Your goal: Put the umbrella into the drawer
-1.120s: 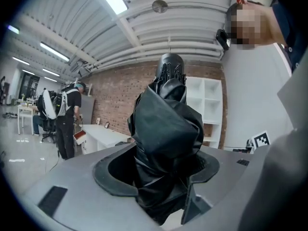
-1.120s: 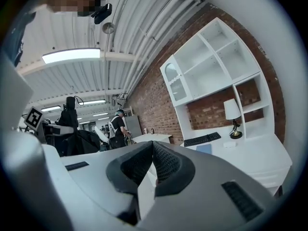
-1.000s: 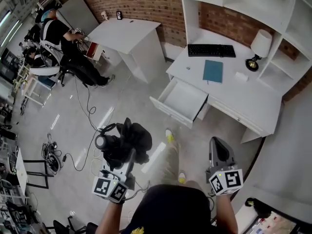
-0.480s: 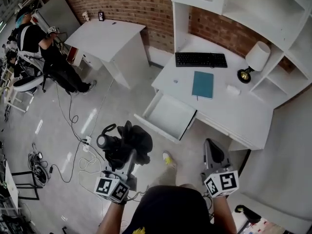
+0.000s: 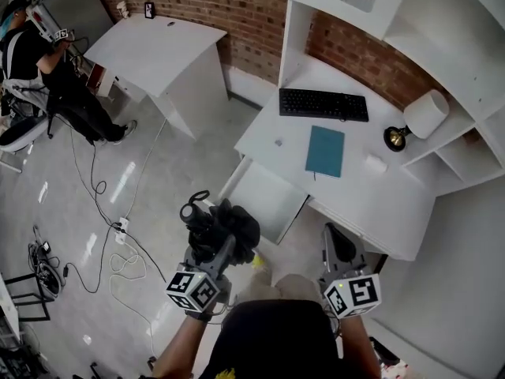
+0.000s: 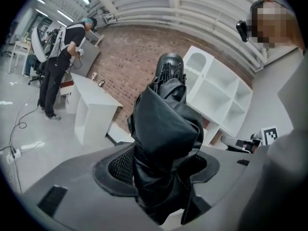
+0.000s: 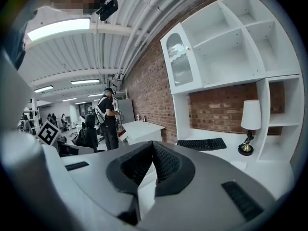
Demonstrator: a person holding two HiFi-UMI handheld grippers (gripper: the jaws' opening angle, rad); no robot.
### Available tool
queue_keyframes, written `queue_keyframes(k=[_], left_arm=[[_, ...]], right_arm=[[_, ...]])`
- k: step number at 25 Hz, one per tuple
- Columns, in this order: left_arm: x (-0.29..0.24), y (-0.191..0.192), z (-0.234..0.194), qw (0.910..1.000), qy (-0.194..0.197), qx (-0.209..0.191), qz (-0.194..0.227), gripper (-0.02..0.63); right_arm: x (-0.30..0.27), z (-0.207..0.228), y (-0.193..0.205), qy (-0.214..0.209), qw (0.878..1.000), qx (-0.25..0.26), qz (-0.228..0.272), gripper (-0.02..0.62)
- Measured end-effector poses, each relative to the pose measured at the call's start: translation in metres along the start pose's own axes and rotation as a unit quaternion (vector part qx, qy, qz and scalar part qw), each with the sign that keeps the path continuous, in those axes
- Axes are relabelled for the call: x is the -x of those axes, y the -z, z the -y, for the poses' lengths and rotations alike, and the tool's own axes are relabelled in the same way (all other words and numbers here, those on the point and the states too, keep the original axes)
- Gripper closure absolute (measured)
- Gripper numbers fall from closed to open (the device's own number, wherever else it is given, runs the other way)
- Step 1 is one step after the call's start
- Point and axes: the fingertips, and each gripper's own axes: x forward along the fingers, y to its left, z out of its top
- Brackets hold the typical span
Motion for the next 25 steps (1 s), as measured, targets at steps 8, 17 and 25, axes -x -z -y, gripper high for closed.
queue_keyframes(k=[8, 17, 25], left_arm=[[-0.084, 0.042, -0.035, 0.9946, -0.032, 0.066, -0.073, 0.327], [-0.164, 0.101, -0.064, 0.9819, -0.074, 0.117, -0.129, 0.328], [-0.208, 0.164, -0.094, 0.9621, -0.111, 0.182, -0.169, 0.328]], right_arm=[[-0.050, 0.023, 0.031, -0.010, 0.997, -0.046, -0.068, 0.595], [-0.121, 0.033, 0.098, -0.076, 0.987, 0.072, -0.120, 0.595], [-0.158, 0.021, 0.164, -0.129, 0.973, 0.076, -0.179, 0.595]])
